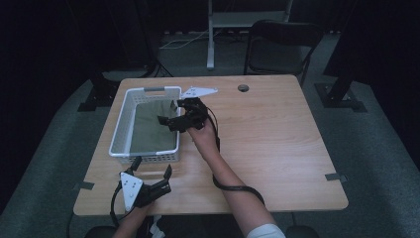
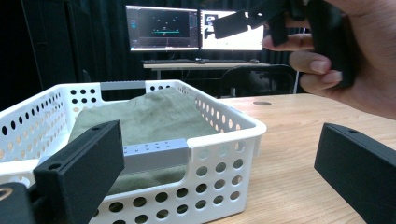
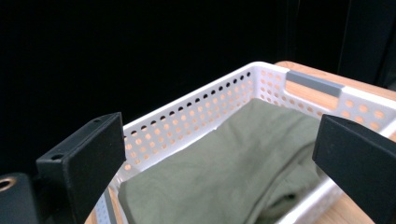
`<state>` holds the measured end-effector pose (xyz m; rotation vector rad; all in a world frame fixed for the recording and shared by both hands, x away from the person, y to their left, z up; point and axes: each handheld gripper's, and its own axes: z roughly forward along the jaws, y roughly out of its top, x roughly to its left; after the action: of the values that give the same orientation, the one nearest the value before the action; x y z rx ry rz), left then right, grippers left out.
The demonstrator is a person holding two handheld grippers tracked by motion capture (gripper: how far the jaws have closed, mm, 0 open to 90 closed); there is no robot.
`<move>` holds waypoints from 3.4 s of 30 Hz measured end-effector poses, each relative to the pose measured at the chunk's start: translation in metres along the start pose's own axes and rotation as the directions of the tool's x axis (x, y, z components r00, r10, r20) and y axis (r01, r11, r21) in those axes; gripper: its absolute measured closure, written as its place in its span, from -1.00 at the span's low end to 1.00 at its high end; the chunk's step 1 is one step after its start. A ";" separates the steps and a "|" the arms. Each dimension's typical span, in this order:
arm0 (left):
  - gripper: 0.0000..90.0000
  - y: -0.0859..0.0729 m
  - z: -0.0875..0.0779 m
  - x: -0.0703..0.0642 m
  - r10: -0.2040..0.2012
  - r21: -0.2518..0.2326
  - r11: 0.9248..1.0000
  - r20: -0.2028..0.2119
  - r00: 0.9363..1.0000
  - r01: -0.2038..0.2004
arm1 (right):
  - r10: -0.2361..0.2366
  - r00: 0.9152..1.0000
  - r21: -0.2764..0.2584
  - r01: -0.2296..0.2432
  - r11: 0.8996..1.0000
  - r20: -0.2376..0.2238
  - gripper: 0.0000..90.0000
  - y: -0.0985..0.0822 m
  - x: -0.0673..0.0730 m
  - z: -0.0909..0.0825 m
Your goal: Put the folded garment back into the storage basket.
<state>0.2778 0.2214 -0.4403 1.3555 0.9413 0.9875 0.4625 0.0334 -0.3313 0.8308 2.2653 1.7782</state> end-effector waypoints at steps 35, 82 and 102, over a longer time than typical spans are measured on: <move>-0.94 0.000 0.000 0.000 0.000 -0.001 1.000 0.000 1.000 0.000 | -0.038 0.978 0.017 0.035 0.999 0.206 -0.95 -0.024 -0.004 -0.089; -0.94 0.000 -0.001 0.000 0.000 -0.008 1.000 -0.001 1.000 0.000 | 0.058 0.914 -0.033 -0.049 0.998 0.402 -0.95 -0.095 -0.011 -0.212; -0.94 0.000 -0.001 0.000 0.000 -0.008 1.000 -0.009 1.000 0.000 | 0.093 0.873 -0.004 -0.103 0.995 0.479 -0.95 -0.145 -0.012 -0.230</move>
<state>0.2770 0.2217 -0.4406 1.3456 0.9435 0.9972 0.3242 -0.1902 -0.4021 1.2495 1.9441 1.3805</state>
